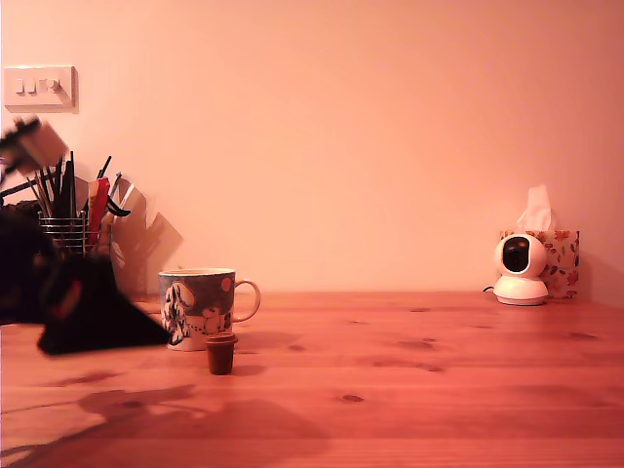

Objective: Pick up the coffee capsules on the table and drop them inside the coffee cup

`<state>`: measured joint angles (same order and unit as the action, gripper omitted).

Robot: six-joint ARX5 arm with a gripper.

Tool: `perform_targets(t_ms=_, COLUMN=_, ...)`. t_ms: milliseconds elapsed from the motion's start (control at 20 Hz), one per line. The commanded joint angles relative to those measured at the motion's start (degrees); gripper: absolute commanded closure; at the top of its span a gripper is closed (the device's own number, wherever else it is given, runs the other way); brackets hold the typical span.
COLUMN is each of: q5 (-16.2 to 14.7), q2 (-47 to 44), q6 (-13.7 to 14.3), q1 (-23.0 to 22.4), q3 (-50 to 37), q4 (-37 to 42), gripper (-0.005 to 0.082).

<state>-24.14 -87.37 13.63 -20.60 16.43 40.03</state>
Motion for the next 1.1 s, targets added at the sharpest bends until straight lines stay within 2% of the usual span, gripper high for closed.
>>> perform_targets(t_ms=0, q5=-0.3, q2=-2.3, q6=-0.8, q1=-0.2, q3=-0.7, q4=3.0, gripper=0.0129)
perform_targets(t_ms=350, q5=-0.3, q2=-9.9, q6=-2.5, q1=-0.2, q3=0.8, q4=11.5, gripper=0.0129)
perform_targets(t_ms=600, q5=-0.5, q2=-15.0, q6=-3.2, q1=-0.2, q3=5.7, q4=12.6, gripper=0.0130)
perform_targets(t_ms=900, q5=-2.7, q2=-20.1, q6=-3.1, q1=-0.2, q3=10.5, q4=12.7, gripper=0.0130)
perform_targets(t_ms=1050, q5=-2.9, q2=-21.9, q6=-3.1, q1=-0.6, q3=12.6, q4=12.5, gripper=0.0130)
